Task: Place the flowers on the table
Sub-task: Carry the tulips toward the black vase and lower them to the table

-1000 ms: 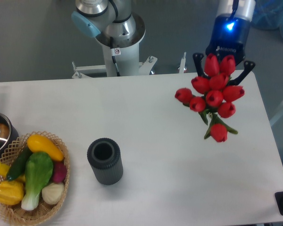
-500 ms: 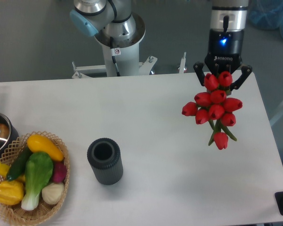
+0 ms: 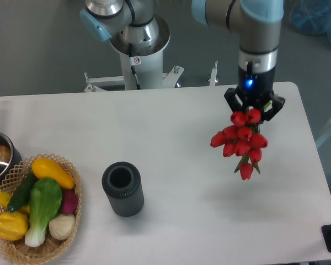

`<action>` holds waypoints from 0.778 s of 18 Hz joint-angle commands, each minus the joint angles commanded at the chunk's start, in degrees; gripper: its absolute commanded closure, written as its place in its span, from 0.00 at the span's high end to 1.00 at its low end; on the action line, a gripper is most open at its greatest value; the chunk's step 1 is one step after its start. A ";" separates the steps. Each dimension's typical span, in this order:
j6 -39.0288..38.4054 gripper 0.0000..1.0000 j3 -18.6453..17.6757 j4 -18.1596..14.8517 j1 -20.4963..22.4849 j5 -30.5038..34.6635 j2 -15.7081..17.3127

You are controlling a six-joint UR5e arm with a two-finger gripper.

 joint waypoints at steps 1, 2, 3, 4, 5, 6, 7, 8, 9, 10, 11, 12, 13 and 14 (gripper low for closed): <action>-0.17 0.34 -0.09 0.09 -0.97 0.35 -0.53; -0.26 0.34 -0.35 0.18 -1.59 0.70 -0.88; -0.18 0.34 -0.53 0.18 -2.29 1.14 -1.32; -0.26 0.34 -0.53 0.18 -3.25 1.23 -1.59; -0.44 0.34 -0.53 0.18 -3.96 0.97 -1.68; -0.53 0.34 -0.53 0.18 -4.66 0.88 -2.02; -0.53 0.34 -0.53 0.09 -5.19 0.88 -2.46; -0.70 0.34 -0.61 0.00 -5.63 0.88 -2.64; -0.79 0.34 -0.96 0.00 -6.16 0.97 -3.08; -0.79 0.34 -1.58 0.26 -6.60 0.97 -3.60; -0.70 0.34 -2.02 0.35 -6.69 0.71 -4.13; -0.70 0.34 -2.20 0.35 -6.69 0.62 -4.75; -0.70 0.34 -2.20 0.35 -6.69 0.62 -5.27; -0.70 0.34 -2.20 0.27 -6.69 0.62 -5.54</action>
